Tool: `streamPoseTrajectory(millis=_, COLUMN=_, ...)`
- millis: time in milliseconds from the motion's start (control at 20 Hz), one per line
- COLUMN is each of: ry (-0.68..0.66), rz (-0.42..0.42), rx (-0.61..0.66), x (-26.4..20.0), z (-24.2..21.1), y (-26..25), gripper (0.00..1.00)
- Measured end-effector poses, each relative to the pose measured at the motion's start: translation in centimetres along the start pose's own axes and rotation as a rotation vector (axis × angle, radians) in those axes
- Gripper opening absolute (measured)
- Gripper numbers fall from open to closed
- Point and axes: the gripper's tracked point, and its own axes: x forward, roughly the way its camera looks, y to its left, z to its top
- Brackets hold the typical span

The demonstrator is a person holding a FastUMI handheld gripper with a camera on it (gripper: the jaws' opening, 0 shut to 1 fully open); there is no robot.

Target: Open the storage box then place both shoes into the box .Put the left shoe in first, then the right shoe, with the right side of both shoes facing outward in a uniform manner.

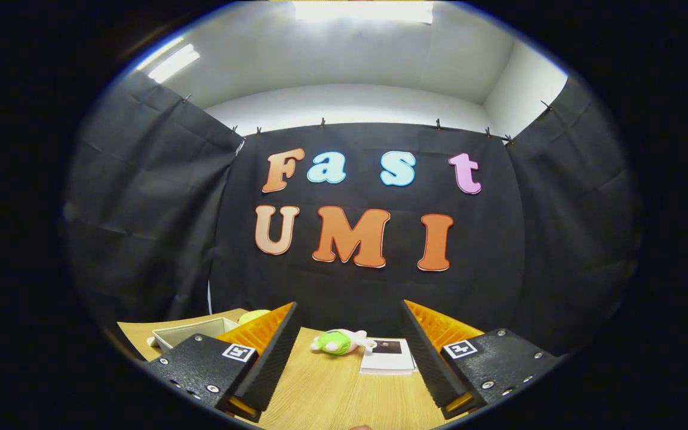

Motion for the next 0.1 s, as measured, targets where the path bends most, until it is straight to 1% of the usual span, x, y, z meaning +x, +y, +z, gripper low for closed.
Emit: streamPoseTrajectory(millis=100, ry=0.005, rz=0.005, rx=0.010, x=0.11, z=-0.30, y=0.07, gripper=0.99)
